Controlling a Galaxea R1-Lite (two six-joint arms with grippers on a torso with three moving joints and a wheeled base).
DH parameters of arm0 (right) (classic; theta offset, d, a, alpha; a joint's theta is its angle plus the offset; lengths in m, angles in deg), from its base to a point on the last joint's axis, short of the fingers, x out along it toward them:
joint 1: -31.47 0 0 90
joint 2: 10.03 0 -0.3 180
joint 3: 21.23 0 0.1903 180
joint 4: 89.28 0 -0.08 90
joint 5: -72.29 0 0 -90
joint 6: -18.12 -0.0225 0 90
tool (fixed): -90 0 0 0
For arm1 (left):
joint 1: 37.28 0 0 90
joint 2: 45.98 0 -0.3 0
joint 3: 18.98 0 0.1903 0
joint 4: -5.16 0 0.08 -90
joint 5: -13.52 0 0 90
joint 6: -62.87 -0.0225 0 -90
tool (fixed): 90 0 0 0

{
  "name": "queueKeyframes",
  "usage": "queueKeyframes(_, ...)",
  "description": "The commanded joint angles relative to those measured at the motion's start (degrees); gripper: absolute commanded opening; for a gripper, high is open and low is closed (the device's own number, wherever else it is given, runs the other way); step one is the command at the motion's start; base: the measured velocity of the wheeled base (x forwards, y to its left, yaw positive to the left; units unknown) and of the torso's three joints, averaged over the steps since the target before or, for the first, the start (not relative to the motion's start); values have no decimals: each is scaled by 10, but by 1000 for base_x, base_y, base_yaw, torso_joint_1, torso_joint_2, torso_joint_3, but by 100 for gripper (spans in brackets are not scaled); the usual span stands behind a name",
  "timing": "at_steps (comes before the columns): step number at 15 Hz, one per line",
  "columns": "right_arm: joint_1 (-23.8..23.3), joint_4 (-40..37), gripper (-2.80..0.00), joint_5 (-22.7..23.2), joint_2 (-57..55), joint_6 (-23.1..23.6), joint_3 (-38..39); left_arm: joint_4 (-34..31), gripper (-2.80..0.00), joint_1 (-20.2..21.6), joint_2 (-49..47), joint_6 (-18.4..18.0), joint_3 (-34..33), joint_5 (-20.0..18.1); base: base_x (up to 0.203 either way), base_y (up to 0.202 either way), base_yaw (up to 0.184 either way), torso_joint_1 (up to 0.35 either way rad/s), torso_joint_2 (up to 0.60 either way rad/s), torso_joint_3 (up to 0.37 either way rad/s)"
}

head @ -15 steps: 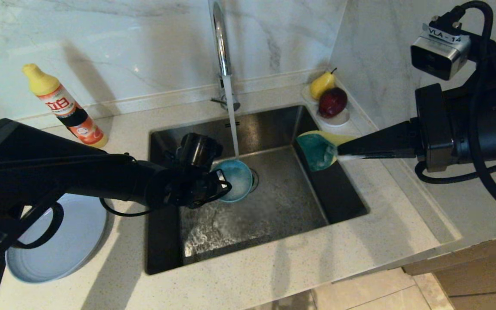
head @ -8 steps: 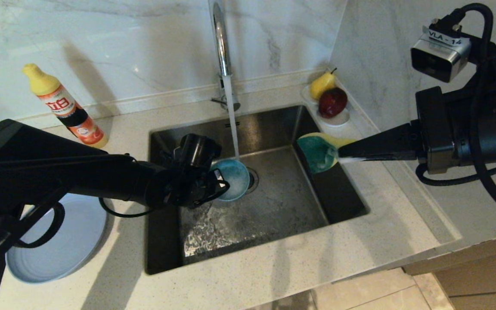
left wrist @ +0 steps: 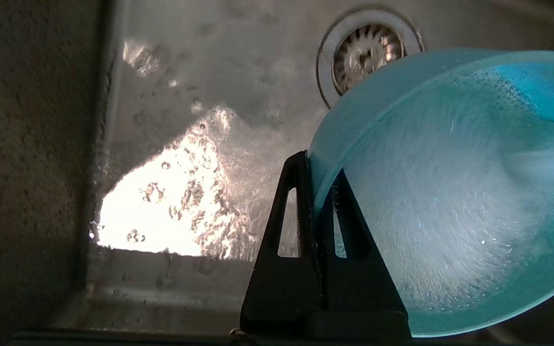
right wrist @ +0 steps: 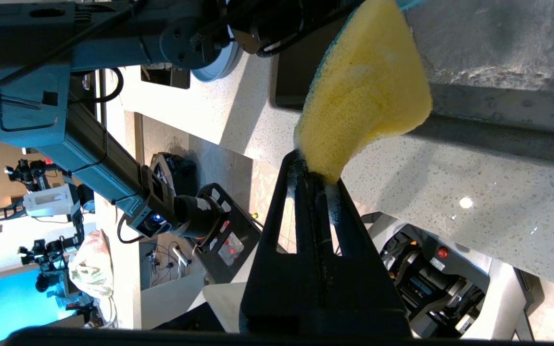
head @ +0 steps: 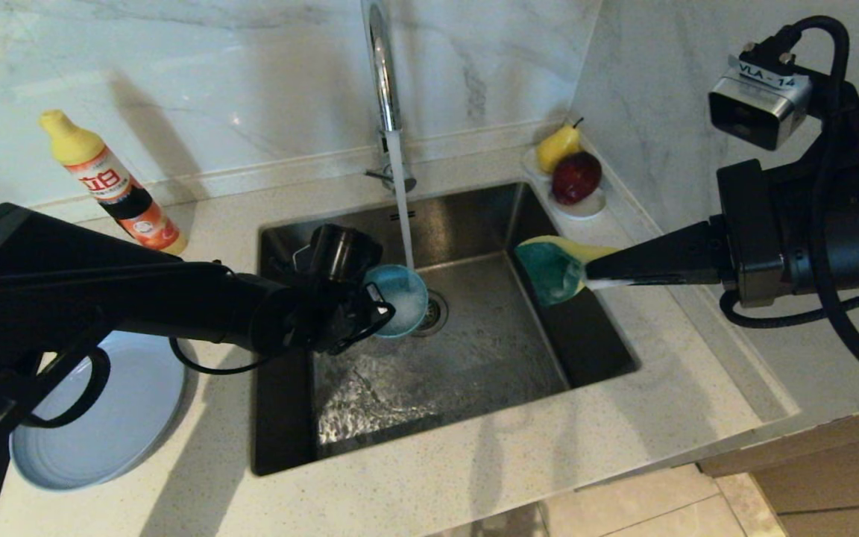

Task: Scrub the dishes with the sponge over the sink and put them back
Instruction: Rinse the bowl

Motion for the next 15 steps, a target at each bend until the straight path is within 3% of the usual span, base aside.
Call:
queueKeyframes(1, 0, -1, -280, 2, 1, -2, 2, 1, -280, 0, 3, 3, 5, 5, 0, 0, 0, 0, 0, 0)
queueKeyframes(4, 1, -1, -280, 2, 2, -2, 4, 0, -280, 0, 14, 3, -3, 5, 0, 0, 0, 0, 0, 0)
queueKeyframes(10, 1, -1, -280, 2, 4, -2, 4, 6, -280, 4, 100, -23, -81, 6, 0, 0, 0, 0, 0, 0)
queueKeyframes(12, 1, -1, -280, 2, 4, -2, 2, 42, -280, 8, 146, -60, -117, 6, 0, 0, 0, 0, 0, 0)
queueKeyframes(15, 1, -1, -280, 1, 4, -2, 3, 175, -280, 16, 193, -156, -193, 6, 0, 0, 0, 0, 0, 0)
